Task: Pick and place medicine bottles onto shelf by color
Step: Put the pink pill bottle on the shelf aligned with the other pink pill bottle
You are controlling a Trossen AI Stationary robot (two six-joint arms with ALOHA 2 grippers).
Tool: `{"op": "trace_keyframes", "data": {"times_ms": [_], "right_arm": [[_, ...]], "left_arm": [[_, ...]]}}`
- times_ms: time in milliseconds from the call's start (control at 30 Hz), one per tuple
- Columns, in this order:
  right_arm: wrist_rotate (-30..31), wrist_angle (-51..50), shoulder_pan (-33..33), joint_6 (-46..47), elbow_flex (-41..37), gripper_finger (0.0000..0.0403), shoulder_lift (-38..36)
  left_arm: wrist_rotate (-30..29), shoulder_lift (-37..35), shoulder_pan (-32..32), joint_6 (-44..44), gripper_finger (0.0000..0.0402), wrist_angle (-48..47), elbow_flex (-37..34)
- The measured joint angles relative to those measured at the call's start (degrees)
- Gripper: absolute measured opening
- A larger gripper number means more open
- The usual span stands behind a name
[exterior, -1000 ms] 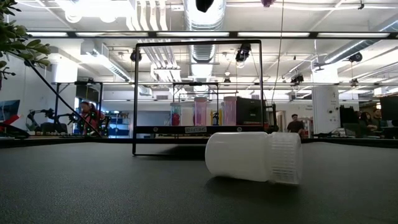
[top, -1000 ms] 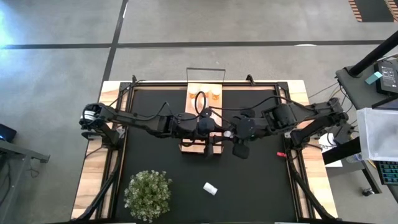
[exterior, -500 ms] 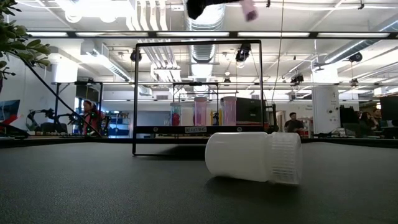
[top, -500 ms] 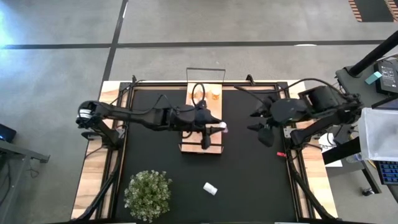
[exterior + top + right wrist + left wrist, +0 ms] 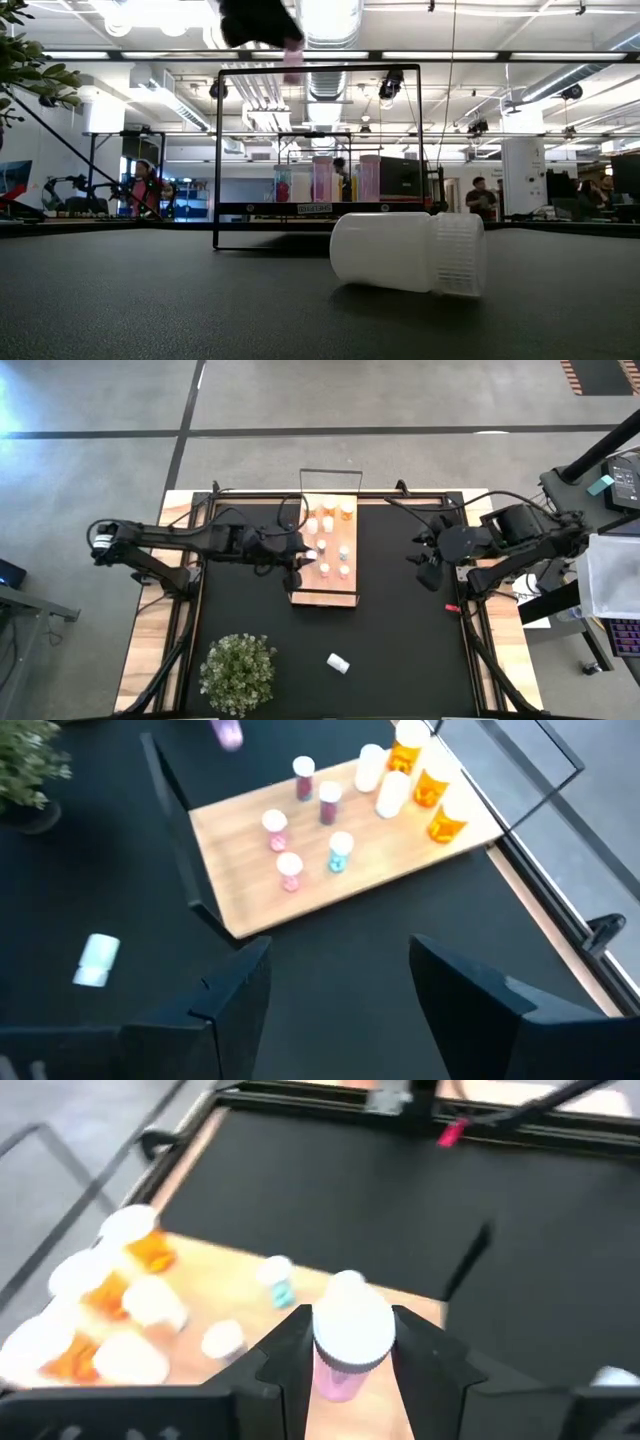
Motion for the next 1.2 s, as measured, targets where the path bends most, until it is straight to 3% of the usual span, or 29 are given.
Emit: {"op": "trace_keyframes", "data": {"times_ms": [267, 400, 533, 1000, 1200], "right_arm": [[0.18, 2.92, 0.00, -0.28, -3.98, 0.0226, 0.79], [0.18, 3.17, 0.00, -0.52, -4.23, 0.0226, 1.62], [0.17, 3.17, 0.00, -0.54, -4.28, 0.0226, 2.17], [0.12, 5.71, 0.00, -0.08, -4.30, 0.0226, 2.34], [0.12, 6.73, 0.00, -0.06, -4.30, 0.0226, 2.35]], "left_arm": [[-1.88, -5.18, 0.77, -6.59, 0.0104, 11.42, -15.11], [-2.00, -5.57, 1.48, -6.72, 0.0104, 15.07, -19.48], [-1.45, -5.58, 2.27, -1.17, 0.0104, 15.11, -21.54], [8.85, -3.08, 5.22, 12.04, 0.0105, 15.85, -23.87], [11.46, -3.61, 5.50, 12.65, 0.0105, 25.41, -29.57]]}}
